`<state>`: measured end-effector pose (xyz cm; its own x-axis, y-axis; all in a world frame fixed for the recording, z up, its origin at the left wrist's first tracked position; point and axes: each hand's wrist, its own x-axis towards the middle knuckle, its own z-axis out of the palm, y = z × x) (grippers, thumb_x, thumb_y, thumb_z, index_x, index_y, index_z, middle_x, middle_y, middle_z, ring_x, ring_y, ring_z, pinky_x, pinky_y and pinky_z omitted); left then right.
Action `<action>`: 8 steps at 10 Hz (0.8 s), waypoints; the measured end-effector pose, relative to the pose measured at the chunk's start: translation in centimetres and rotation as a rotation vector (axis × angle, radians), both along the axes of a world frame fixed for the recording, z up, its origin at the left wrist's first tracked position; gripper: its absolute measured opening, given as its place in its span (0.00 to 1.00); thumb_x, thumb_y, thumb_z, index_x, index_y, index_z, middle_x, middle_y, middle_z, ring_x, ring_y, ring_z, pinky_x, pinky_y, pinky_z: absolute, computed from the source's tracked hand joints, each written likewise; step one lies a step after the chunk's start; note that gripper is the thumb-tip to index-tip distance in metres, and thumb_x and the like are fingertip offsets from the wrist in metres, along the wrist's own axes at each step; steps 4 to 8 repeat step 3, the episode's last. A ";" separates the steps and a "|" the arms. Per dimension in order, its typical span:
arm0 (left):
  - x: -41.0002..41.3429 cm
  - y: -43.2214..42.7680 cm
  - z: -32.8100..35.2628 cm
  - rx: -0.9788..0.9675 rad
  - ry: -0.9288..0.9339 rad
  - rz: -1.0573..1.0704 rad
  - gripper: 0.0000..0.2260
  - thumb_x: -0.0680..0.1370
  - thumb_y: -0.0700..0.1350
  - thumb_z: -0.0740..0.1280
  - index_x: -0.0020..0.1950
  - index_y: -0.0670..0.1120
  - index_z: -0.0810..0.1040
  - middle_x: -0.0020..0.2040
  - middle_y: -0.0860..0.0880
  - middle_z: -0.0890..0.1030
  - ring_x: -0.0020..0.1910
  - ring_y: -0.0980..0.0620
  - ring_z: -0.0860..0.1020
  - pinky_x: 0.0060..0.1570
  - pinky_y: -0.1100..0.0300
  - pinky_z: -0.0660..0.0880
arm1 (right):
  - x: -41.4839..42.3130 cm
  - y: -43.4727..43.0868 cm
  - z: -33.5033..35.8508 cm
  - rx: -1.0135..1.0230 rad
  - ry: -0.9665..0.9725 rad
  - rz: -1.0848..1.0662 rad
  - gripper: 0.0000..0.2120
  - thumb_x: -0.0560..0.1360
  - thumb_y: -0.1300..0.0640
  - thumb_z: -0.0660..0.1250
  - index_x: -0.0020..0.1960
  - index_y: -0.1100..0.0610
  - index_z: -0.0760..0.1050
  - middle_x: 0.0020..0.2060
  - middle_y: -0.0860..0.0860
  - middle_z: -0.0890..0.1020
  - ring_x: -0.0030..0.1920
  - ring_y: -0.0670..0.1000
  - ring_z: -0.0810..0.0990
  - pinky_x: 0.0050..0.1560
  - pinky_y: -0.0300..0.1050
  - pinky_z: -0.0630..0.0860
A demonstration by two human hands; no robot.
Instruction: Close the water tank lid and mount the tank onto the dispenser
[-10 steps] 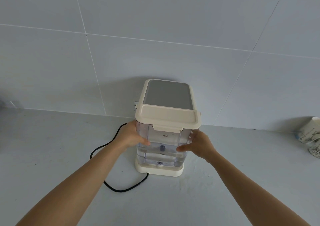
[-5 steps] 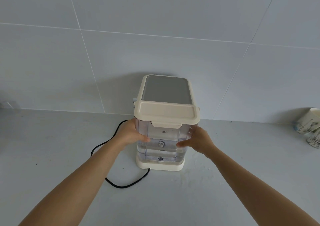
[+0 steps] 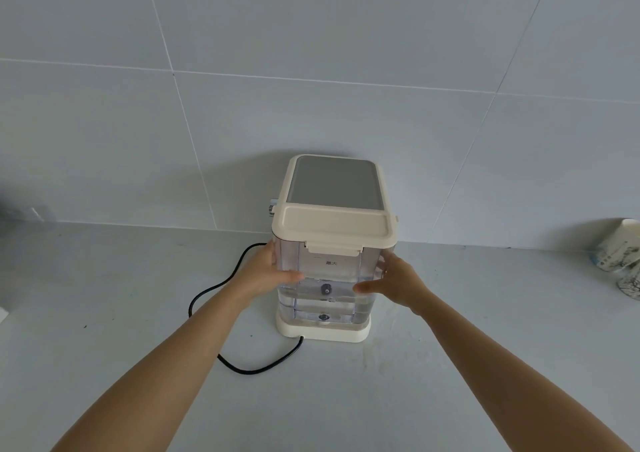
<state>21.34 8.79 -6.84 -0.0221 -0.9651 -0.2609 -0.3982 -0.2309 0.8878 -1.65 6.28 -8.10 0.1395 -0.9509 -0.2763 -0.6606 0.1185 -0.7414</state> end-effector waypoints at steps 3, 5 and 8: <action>-1.0 3.4 1.2 -0.217 0.020 0.157 0.37 0.75 0.52 0.64 0.76 0.51 0.43 0.78 0.52 0.53 0.76 0.54 0.55 0.72 0.53 0.55 | -0.8 1.8 2.9 -0.177 -0.033 0.136 0.41 0.71 0.51 0.68 0.72 0.52 0.43 0.70 0.51 0.65 0.69 0.56 0.67 0.62 0.43 0.67; -1.0 3.4 1.2 -0.217 0.020 0.157 0.37 0.75 0.52 0.64 0.76 0.51 0.43 0.78 0.52 0.53 0.76 0.54 0.55 0.72 0.53 0.55 | -0.8 1.8 2.9 -0.177 -0.033 0.136 0.41 0.71 0.51 0.68 0.72 0.52 0.43 0.70 0.51 0.65 0.69 0.56 0.67 0.62 0.43 0.67; -1.0 3.4 1.2 -0.217 0.020 0.157 0.37 0.75 0.52 0.64 0.76 0.51 0.43 0.78 0.52 0.53 0.76 0.54 0.55 0.72 0.53 0.55 | -0.8 1.8 2.9 -0.177 -0.033 0.136 0.41 0.71 0.51 0.68 0.72 0.52 0.43 0.70 0.51 0.65 0.69 0.56 0.67 0.62 0.43 0.67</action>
